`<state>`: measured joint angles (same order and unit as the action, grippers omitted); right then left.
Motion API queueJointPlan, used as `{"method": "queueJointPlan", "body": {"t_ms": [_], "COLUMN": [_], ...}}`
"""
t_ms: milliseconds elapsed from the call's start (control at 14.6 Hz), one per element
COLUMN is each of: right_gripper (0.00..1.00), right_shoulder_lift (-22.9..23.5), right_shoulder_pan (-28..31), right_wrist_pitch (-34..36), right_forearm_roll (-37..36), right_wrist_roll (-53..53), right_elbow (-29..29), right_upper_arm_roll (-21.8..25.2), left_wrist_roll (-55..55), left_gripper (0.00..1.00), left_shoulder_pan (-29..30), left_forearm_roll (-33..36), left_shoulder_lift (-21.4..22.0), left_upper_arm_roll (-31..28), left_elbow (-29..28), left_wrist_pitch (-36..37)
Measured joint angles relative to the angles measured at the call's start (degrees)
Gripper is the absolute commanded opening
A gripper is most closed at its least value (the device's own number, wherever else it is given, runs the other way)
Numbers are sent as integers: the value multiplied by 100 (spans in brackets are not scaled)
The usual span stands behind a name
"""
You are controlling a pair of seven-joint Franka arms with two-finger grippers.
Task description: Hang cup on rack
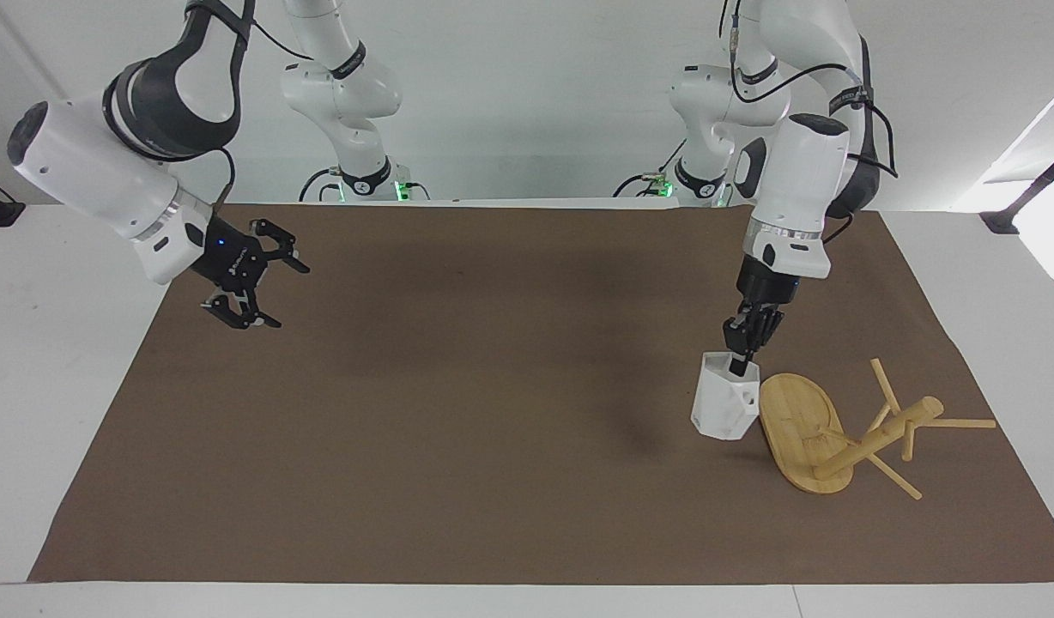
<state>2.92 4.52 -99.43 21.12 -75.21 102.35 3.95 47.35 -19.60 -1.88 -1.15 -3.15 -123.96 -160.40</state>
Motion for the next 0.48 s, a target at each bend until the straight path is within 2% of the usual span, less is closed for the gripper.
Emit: {"method": "queueJointPlan", "body": {"t_ms": [206, 481], "right_gripper": [100, 100], "right_shoulder_lift": [-262, -553], "right_shoulder_pan": [-292, -568], "right_wrist_pitch": [101, 1469], "right_forearm_roll": [-1156, -1932], "right_wrist_roll": [1926, 4806], "right_elbow": [-135, -814], "right_upper_arm_roll": [0, 105], "left_wrist_roll": [0, 0], "left_gripper": [0, 0], "left_shoulder_pan": [232, 279], "left_forearm_roll": [-98, -270], "left_shoulder_lift": [11, -14], "left_upper_arm_roll": [8, 15], "left_elbow": [-106, -125], "left_wrist_pitch": [-119, -165]}}
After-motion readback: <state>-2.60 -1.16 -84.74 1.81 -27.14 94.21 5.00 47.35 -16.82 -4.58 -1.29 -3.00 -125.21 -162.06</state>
